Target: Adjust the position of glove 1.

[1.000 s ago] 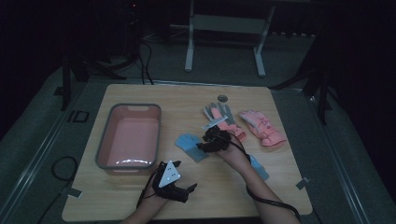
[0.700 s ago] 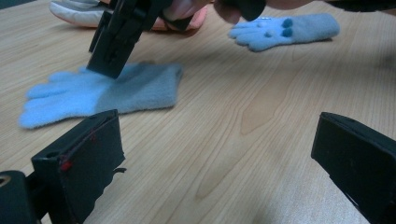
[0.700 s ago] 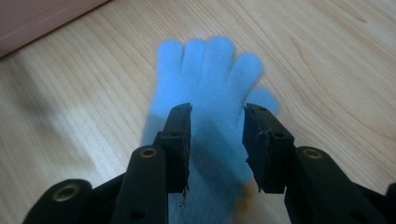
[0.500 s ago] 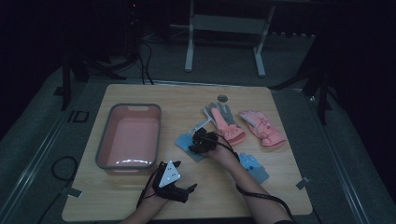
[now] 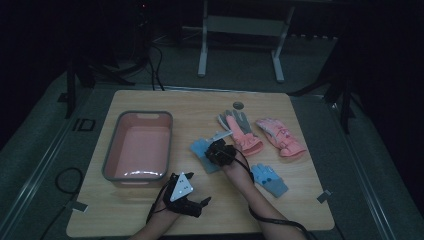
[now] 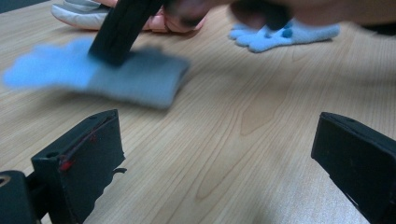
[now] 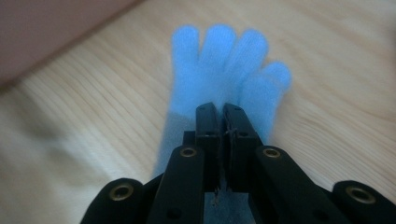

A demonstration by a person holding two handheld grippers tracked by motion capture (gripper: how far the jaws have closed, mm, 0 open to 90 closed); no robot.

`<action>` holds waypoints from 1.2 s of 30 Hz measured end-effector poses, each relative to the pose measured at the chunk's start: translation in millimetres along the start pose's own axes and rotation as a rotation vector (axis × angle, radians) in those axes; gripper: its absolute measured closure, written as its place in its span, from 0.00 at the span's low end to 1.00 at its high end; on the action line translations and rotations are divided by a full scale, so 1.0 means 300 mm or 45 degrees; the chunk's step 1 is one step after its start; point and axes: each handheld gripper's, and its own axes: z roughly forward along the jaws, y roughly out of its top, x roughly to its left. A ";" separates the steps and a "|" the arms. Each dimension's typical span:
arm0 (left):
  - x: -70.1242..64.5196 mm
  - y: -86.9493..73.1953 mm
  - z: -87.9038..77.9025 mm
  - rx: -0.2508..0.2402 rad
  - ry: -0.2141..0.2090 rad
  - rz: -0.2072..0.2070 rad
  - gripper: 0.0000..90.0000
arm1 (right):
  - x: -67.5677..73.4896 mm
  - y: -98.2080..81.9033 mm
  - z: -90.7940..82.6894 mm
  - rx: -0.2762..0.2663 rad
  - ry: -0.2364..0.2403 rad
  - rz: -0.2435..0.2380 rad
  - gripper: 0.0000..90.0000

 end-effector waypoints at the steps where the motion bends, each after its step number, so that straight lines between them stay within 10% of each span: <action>1: 0.000 0.000 0.000 0.000 0.000 0.000 0.03 | 0.000 0.000 0.000 0.000 0.000 0.000 0.96; 8: -0.002 0.000 0.001 0.001 0.003 0.004 0.03 | 0.000 -0.049 -0.177 -0.040 -0.085 0.169 0.96; 15: -0.001 0.002 0.002 0.006 0.007 0.003 0.03 | -0.003 -0.176 -0.220 -0.065 -0.114 0.363 0.96; 27: -0.005 0.001 0.002 0.003 0.005 0.010 0.03 | 0.023 -0.282 -0.160 0.021 -0.238 0.425 0.94; 36: -0.005 0.001 0.003 0.006 0.003 0.011 0.03 | 0.019 -0.274 -0.161 0.021 -0.195 0.395 0.80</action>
